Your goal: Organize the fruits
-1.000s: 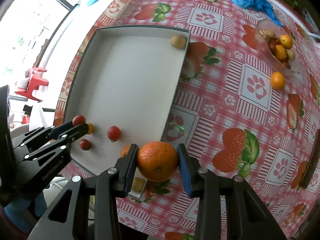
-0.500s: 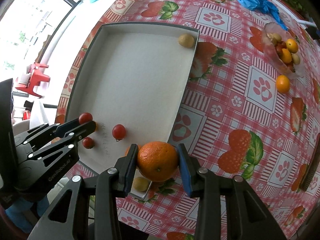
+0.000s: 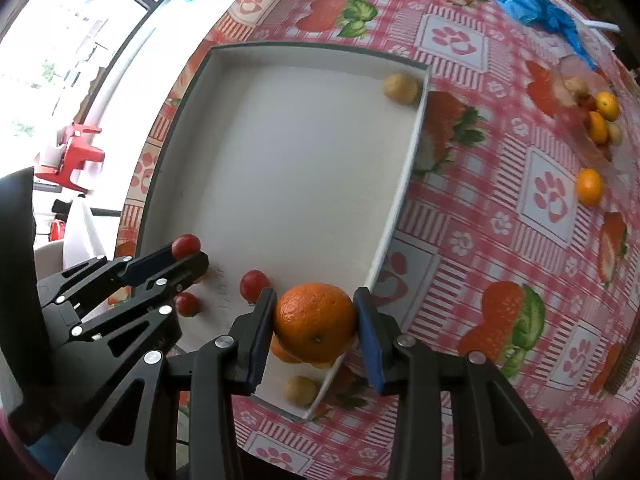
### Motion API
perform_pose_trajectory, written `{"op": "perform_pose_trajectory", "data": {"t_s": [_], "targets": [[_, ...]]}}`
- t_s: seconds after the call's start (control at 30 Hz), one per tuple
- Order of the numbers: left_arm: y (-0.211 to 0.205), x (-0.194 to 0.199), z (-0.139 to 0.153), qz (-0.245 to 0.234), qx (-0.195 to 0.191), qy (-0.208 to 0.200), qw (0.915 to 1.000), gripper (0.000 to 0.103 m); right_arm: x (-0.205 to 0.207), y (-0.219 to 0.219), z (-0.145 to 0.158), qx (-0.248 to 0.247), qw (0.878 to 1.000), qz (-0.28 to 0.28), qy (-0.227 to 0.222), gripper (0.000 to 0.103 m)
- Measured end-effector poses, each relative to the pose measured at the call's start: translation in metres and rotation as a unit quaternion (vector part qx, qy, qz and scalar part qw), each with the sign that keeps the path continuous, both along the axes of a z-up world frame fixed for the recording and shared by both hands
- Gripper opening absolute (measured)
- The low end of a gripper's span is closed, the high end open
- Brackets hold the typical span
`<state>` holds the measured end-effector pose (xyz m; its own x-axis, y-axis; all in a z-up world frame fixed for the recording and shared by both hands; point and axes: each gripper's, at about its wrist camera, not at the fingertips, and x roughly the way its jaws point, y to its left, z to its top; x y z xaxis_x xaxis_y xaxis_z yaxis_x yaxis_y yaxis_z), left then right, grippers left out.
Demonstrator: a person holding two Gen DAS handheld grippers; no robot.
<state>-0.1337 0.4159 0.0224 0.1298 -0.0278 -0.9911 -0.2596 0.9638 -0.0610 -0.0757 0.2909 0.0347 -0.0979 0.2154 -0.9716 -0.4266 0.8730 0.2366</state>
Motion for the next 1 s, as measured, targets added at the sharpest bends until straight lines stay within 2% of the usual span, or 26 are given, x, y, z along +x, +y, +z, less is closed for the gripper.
{"op": "perform_pose_trajectory", "data": {"t_s": [0.13,0.27,0.33,0.4,0.43,0.47,0.63,0.7,0.73,0.77,0.83,0.9,1.0], "targets": [[0.002,0.003,-0.004,0.003,0.003,0.008,1.0,0.023,0.0,0.007,-0.009,0.002,1.0,0.008,0.015,0.044],[0.002,0.003,-0.006,0.0,-0.001,0.013,0.9999,0.023,0.0,0.009,-0.009,0.004,1.0,0.009,0.013,0.057],[0.001,0.002,-0.007,-0.004,0.001,0.016,0.9999,0.024,0.0,0.007,-0.007,-0.001,1.0,0.007,0.008,0.057],[0.001,0.001,-0.008,-0.004,0.003,0.019,0.9998,0.039,0.002,0.001,-0.007,-0.001,1.0,-0.002,0.01,0.065],[0.002,0.0,-0.007,0.002,0.011,0.018,0.9998,0.059,0.003,-0.002,-0.006,-0.003,1.0,-0.007,0.008,0.067],[0.003,-0.001,-0.006,0.007,0.018,0.014,0.9997,0.071,0.003,-0.004,-0.005,-0.004,1.0,-0.009,0.006,0.069],[0.004,-0.006,0.0,0.008,0.01,0.003,0.9999,0.072,-0.001,-0.016,0.002,-0.012,1.0,-0.009,-0.004,0.076],[0.004,-0.005,-0.001,0.008,0.012,0.013,0.9998,0.084,-0.003,-0.021,0.007,-0.014,1.0,-0.012,-0.008,0.081],[0.005,-0.006,-0.001,0.014,0.023,0.018,0.9995,0.095,-0.004,-0.025,0.008,-0.015,1.0,-0.013,-0.01,0.082],[0.004,-0.006,0.001,0.018,0.028,0.016,0.9993,0.101,-0.005,-0.027,0.011,-0.019,1.0,-0.013,-0.014,0.083],[0.008,-0.01,0.005,0.025,0.019,0.005,0.9995,0.101,-0.005,-0.033,0.015,-0.026,0.999,-0.012,-0.02,0.088],[0.008,-0.012,0.009,0.027,0.013,0.002,0.9996,0.101,-0.007,-0.035,0.019,-0.034,0.999,-0.011,-0.028,0.097],[0.005,-0.016,0.013,0.017,0.036,0.007,0.9992,0.101,-0.011,-0.04,0.027,-0.039,0.998,-0.004,-0.051,0.103]]}}
